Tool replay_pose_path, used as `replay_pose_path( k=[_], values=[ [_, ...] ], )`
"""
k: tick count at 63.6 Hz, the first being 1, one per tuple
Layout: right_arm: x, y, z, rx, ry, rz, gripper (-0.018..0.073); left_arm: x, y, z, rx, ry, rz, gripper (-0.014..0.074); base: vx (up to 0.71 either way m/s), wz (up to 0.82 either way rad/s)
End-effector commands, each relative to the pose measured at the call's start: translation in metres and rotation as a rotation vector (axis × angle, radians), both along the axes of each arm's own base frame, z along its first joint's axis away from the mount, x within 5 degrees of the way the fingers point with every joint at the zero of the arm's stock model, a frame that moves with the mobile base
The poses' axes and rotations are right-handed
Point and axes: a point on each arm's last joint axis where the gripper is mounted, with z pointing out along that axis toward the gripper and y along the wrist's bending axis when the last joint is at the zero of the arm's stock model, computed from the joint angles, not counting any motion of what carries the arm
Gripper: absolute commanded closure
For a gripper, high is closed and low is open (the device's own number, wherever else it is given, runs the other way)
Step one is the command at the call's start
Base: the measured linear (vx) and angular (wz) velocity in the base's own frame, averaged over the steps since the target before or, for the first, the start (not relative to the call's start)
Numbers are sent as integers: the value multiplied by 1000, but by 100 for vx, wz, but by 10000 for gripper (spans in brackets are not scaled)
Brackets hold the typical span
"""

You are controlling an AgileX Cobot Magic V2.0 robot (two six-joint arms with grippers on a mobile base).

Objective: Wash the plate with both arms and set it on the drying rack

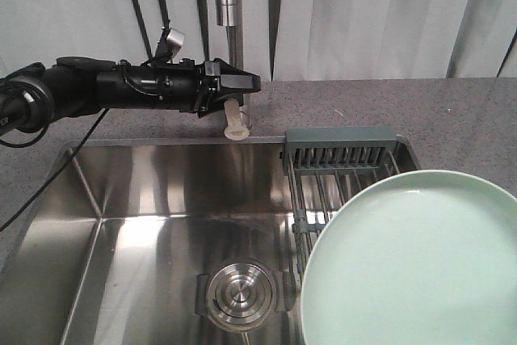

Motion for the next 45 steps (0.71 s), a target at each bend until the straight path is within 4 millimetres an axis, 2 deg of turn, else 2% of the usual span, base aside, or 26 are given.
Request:
replay_pose_path(
  k=[1, 12, 29, 45],
  values=[
    [2, -1, 15, 32, -88, -24, 564, -18, -6, 43, -74, -41, -111, 74, 0, 0],
    [2, -1, 15, 32, -88, -24, 564, -23, -11, 41, -45, -38, -159, 74, 0, 0],
    [2, -1, 15, 32, -88, -24, 564, -22, -9, 46, -76, -18, -137, 74, 0, 0],
    [2, -1, 15, 32, -88, -24, 564, -14, 10, 65, -123, -55, -89, 95, 0, 0]
  ],
)
